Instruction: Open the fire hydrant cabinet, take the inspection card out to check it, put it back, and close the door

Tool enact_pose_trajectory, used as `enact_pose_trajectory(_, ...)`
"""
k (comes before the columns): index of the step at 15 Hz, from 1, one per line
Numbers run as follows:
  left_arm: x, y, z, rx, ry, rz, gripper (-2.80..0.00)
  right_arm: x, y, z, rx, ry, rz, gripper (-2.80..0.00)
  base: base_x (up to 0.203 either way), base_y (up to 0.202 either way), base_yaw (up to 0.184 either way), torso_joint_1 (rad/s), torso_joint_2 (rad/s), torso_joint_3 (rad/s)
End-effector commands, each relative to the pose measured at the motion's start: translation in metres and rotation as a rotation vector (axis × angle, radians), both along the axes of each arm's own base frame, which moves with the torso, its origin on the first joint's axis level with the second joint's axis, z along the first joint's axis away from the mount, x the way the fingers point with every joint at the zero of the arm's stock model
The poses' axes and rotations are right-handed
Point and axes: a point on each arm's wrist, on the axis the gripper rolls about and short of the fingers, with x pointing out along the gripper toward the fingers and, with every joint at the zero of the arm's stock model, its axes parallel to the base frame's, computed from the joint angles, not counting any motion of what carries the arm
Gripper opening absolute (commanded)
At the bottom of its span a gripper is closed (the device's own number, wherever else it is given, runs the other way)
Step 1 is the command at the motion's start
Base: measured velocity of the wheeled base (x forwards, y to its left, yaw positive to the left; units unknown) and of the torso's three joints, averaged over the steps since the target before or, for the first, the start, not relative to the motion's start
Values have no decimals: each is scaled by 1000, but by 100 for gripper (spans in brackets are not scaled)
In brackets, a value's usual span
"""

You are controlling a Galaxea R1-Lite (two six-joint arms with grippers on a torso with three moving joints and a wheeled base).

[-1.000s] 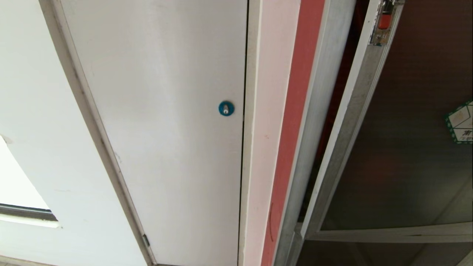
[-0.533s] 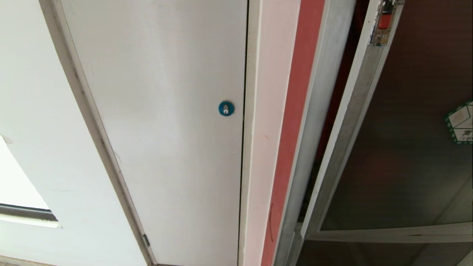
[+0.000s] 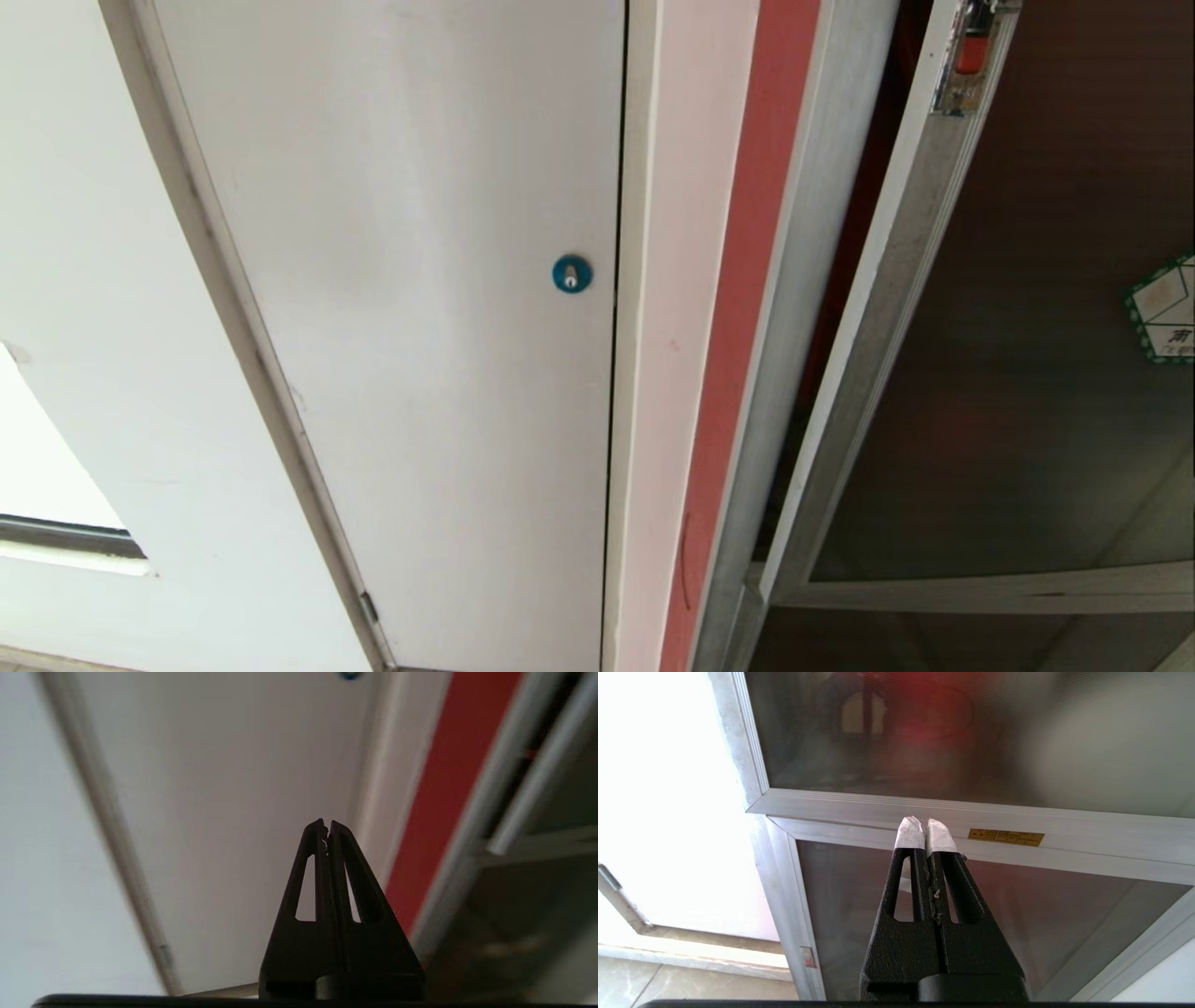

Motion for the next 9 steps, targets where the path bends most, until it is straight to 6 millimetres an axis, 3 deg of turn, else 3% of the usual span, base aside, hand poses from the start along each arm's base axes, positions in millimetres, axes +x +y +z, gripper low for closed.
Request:
enact_pose_trajectory(1, 28, -5, 34, -70, 129, -238, -280, 0, 0, 0, -1, 0, 0, -280, 0, 0, 0, 0, 0, 0)
enact_pose_trajectory(4, 66, -16, 61, -165, 219, -450, -280, 0, 0, 0, -1, 0, 0, -280, 0, 0, 0, 0, 0, 0)
enact_pose_trajectory(9, 128, -51, 89, -181, 299, -854, -280, 0, 0, 0, -1, 0, 0, -280, 0, 0, 0, 0, 0, 0)
